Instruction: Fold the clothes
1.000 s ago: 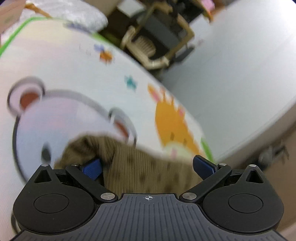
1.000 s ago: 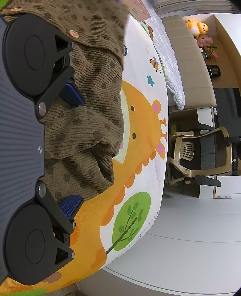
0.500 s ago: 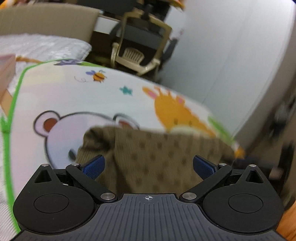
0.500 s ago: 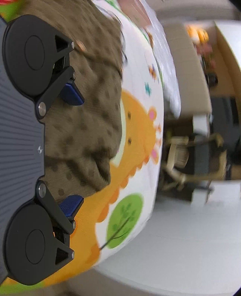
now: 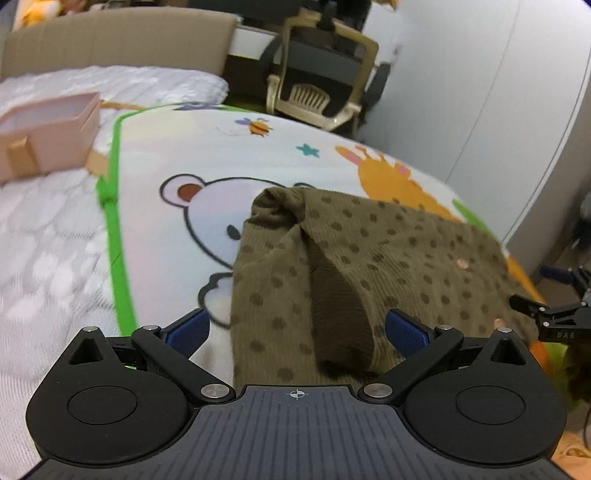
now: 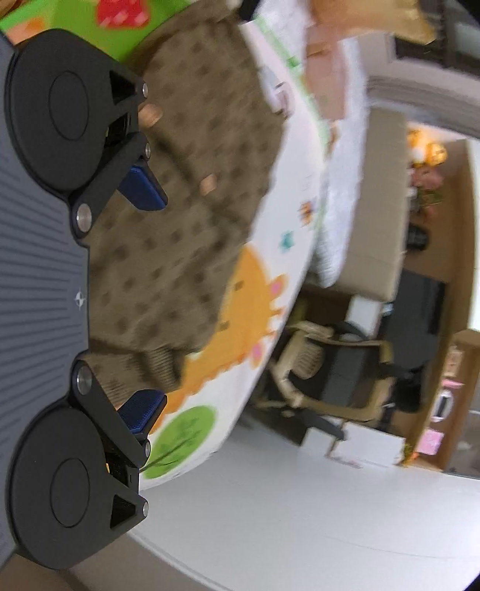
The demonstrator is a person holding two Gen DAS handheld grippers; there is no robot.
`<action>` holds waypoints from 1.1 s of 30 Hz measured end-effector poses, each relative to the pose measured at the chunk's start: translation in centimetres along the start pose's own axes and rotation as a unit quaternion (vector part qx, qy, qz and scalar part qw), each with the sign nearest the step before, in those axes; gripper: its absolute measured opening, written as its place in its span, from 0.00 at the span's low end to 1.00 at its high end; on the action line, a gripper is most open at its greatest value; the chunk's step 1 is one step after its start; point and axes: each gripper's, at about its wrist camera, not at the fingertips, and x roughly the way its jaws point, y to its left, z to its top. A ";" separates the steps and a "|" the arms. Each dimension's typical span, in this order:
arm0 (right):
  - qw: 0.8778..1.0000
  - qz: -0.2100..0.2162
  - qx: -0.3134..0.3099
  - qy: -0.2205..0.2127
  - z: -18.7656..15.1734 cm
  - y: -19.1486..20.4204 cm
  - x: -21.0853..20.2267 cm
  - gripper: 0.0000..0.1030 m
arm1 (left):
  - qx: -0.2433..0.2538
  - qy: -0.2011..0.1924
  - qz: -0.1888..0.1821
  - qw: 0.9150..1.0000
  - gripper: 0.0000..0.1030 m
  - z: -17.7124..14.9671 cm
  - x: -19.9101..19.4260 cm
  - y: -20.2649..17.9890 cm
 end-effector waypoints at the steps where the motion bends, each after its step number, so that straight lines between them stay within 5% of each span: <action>1: 1.000 0.011 0.002 -0.009 0.4 0.2 -0.3 1.00 | -0.005 -0.001 -0.003 1.000 0.99 -0.3 -0.3 0.2; 3: 0.999 0.035 -0.002 -0.013 0.9 0.9 -0.5 1.00 | -0.007 0.003 -0.007 1.000 0.95 -0.9 -0.6 0.1; 5: 0.999 0.047 -0.019 -0.011 1.1 2.3 -0.3 1.00 | -0.006 0.007 -0.008 1.000 0.80 -1.2 -0.2 -0.2; 9: 0.993 0.106 -0.052 -0.007 1.1 5.3 -0.7 1.00 | -0.004 0.004 0.004 1.000 0.75 -1.6 0.6 -0.5; 11: 0.985 0.145 -0.088 -0.009 1.1 7.7 -1.1 1.00 | -0.008 -0.002 0.007 1.000 0.35 -1.6 0.7 -0.3; 16: 0.961 0.188 -0.201 -0.033 1.3 14.8 -0.6 1.00 | -0.029 -0.012 -0.022 0.999 0.13 0.1 0.7 -0.7; 19: 0.952 0.180 -0.244 -0.044 1.6 18.3 1.1 1.00 | -0.042 -0.019 -0.056 0.997 0.12 1.9 0.4 -1.5; 22: 0.960 0.179 -0.214 -0.019 2.4 18.9 3.2 1.00 | -0.033 -0.031 -0.075 0.996 0.12 3.3 0.3 -2.7; 25: 0.968 0.179 -0.176 0.010 3.3 19.3 5.3 0.84 | -0.023 -0.031 -0.083 0.996 0.12 4.1 0.6 -3.7; 29: 0.973 0.184 -0.140 0.023 3.7 18.5 6.0 0.81 | -0.020 -0.037 -0.079 0.996 0.14 4.6 0.4 -4.0; 30: 0.973 0.187 -0.138 0.018 3.4 17.6 5.3 0.81 | -0.022 -0.039 -0.074 0.996 0.16 4.7 0.1 -3.6; 33: 0.974 0.193 -0.118 0.013 2.4 14.8 3.3 0.84 | -0.027 -0.039 -0.052 0.998 0.45 4.3 -1.1 -2.2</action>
